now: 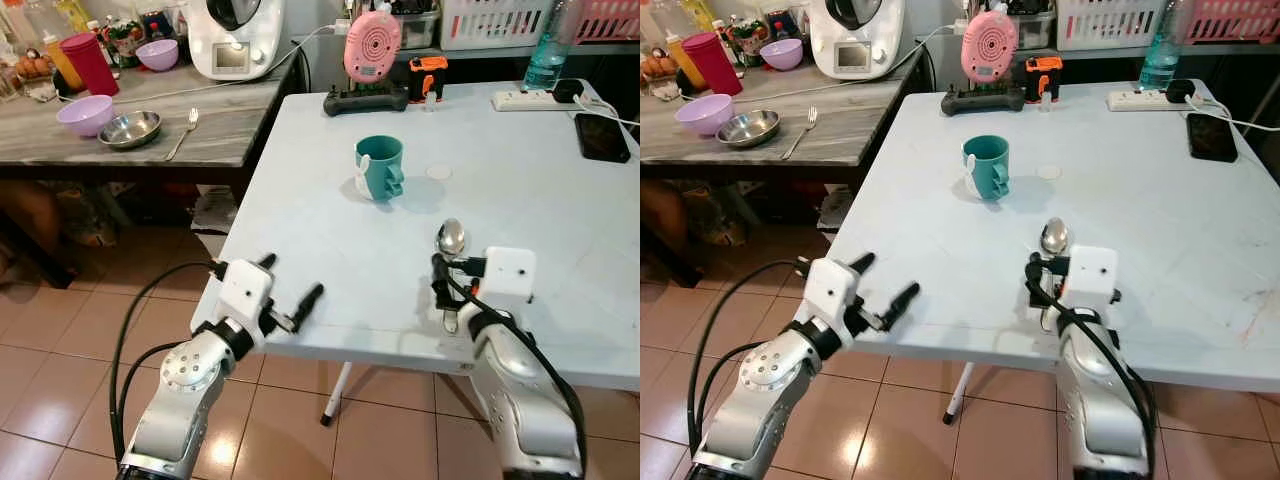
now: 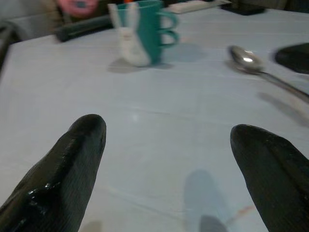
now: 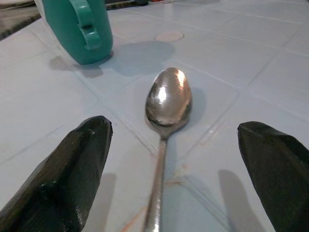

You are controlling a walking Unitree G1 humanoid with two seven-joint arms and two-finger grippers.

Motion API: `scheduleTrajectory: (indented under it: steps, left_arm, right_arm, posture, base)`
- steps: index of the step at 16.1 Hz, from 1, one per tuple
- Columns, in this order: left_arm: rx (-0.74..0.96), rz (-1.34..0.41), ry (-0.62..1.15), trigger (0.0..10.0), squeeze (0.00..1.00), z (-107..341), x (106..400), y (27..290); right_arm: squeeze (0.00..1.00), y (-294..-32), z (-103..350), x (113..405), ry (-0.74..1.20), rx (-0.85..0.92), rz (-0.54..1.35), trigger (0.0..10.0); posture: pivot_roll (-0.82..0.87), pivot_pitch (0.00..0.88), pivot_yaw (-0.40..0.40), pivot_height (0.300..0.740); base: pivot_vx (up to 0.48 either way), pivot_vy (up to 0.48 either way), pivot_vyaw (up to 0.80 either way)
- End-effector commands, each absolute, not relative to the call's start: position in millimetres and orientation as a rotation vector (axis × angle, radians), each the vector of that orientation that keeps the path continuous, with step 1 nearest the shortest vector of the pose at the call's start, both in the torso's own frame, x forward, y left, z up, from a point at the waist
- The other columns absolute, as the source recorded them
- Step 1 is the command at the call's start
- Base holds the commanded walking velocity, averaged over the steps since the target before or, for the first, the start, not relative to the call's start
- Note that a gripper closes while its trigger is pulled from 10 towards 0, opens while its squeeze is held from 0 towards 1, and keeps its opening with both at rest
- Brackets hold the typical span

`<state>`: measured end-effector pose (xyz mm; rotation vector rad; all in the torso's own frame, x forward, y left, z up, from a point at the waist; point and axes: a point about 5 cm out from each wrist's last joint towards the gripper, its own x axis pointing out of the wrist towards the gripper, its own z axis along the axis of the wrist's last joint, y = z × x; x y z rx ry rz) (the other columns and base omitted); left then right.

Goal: Setting the table

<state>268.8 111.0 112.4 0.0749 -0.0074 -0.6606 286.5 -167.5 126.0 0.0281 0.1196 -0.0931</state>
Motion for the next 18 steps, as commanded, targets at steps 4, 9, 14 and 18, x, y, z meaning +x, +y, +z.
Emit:
scheduleTrajectory:
  steps: [4, 9, 14, 18]
  left_arm:
    - [0.11, -0.676, 0.003, 10.0, 0.0, 109.9, 266.8, 115.6]
    - [0.079, -0.744, -0.001, 10.0, 0.0, 110.0, 261.0, 111.0]
    - [0.081, -0.746, -0.001, 10.0, 0.0, 109.5, 262.0, 112.6]
    - [0.072, -0.776, -0.008, 10.0, 0.0, 109.9, 259.7, 110.2]
  right_arm:
    - [0.0, -159.2, 125.2, 293.2, 0.139, 0.038, -0.073, 10.0]
    - [0.0, -156.7, 117.4, 295.3, 0.197, 0.045, -0.056, 10.0]
    - [0.0, -161.1, 104.1, 293.7, 0.278, 0.044, -0.063, 1.1]
    - [0.0, -167.1, 100.4, 293.0, 0.309, 0.06, -0.076, 0.0]
  posture:
    - [-0.23, 0.091, 0.121, 0.74]
    - [-0.22, 0.093, 0.116, 0.74]
    - [-0.22, 0.096, 0.115, 0.74]
    - [-0.22, 0.096, 0.116, 0.74]
  base:
    - [0.0, 0.0, 0.0]
    - [0.0, 0.0, 0.0]
    - [0.0, 0.0, 0.0]
    - [0.0, 0.0, 0.0]
